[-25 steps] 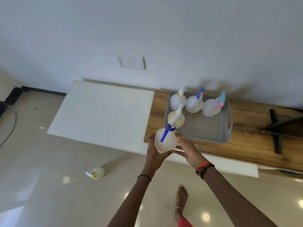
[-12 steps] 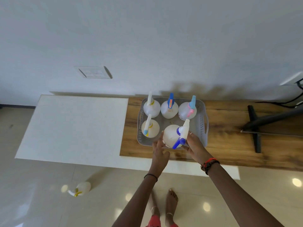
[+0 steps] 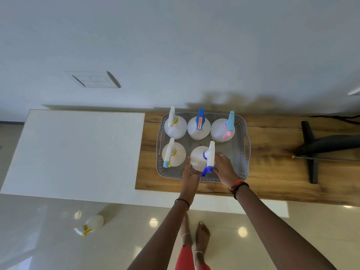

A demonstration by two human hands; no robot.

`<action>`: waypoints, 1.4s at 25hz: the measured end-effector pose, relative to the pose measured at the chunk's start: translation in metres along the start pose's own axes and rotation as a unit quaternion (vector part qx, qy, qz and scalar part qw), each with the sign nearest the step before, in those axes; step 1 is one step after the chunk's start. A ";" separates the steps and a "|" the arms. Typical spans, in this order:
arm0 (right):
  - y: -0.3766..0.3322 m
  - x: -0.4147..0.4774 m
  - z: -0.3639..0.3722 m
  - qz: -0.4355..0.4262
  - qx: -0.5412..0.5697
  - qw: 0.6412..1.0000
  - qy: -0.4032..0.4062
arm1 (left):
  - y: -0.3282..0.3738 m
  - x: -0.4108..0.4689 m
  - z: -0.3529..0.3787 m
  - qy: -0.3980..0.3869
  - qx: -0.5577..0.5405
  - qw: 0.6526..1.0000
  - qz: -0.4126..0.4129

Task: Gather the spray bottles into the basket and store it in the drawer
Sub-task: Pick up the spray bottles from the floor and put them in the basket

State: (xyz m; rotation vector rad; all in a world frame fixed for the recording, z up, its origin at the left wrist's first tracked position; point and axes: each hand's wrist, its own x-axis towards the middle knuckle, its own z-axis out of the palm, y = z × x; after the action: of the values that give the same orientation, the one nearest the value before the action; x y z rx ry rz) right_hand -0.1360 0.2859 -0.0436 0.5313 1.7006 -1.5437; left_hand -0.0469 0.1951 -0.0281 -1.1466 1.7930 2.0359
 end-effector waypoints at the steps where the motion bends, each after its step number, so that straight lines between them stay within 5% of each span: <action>1: 0.002 0.004 0.002 -0.002 -0.004 1.000 0.007 | -0.002 0.004 0.000 -0.004 -0.014 1.000 -0.010; 21: 0.007 0.033 0.015 -0.020 -0.025 0.998 0.054 | -0.008 0.026 0.005 0.038 -0.144 0.982 -0.112; 29: 0.025 -0.004 0.016 0.027 0.000 0.981 0.193 | -0.018 -0.015 -0.006 0.109 -0.215 0.962 -0.127; 35: 0.061 -0.056 0.037 0.007 0.038 0.980 0.196 | -0.049 -0.068 -0.046 0.201 -0.162 0.959 -0.121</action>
State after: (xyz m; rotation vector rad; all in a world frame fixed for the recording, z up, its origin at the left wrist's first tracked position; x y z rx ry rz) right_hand -0.0464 0.2716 -0.0391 0.9350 1.9262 -1.5727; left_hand 0.0479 0.1878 -0.0198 -1.8897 1.3972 2.1076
